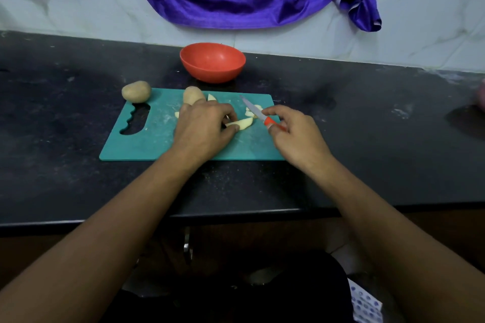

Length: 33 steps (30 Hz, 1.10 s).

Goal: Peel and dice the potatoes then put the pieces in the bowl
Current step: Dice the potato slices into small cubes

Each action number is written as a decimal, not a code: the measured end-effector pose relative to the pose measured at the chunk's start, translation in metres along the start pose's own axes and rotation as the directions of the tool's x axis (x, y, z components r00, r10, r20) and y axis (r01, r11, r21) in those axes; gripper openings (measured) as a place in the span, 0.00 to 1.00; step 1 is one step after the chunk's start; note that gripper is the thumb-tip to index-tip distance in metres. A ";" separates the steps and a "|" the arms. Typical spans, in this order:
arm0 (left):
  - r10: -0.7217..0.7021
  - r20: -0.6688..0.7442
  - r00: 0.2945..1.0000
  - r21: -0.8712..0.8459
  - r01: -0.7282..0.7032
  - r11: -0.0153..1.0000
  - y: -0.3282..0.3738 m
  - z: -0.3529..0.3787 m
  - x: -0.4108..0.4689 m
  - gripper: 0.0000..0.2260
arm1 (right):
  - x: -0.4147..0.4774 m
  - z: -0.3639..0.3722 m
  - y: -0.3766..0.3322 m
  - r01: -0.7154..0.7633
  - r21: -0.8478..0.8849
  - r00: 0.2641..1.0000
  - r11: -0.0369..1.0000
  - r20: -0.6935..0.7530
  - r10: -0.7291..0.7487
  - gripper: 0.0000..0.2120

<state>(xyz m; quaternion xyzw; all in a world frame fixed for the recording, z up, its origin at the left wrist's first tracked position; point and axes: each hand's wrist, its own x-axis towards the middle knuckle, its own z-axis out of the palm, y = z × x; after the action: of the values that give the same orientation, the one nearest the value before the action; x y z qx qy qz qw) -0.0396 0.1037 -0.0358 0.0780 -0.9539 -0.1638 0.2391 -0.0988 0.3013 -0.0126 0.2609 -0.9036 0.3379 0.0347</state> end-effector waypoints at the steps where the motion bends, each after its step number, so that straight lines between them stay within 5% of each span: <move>1: 0.000 -0.005 1.000 -0.007 0.000 1.000 0.000 0.000 0.000 0.07 | -0.003 -0.003 -0.001 0.011 -0.030 1.000 0.999 0.001 -0.011 0.14; 9: -0.077 0.001 0.997 -0.124 0.077 0.989 -0.008 -0.006 -0.002 0.07 | -0.012 -0.002 -0.004 0.040 -0.084 0.999 0.996 -0.030 -0.043 0.13; 19: -0.011 0.048 0.999 -0.096 0.015 0.995 -0.007 -0.016 -0.008 0.11 | -0.013 0.001 -0.009 0.019 -0.089 1.000 0.996 -0.015 -0.021 0.13; 33: -0.027 -0.005 1.000 -0.106 0.026 0.994 -0.002 -0.008 -0.005 0.03 | -0.021 0.000 -0.033 0.060 -0.287 0.998 0.956 0.022 -0.056 0.18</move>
<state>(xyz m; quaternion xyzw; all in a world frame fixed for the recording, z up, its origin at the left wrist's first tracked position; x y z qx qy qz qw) -0.0315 0.1001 -0.0317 0.0786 -0.9419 -0.2170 0.2439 -0.0647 0.2899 0.0018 0.2817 -0.9353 0.2004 0.0761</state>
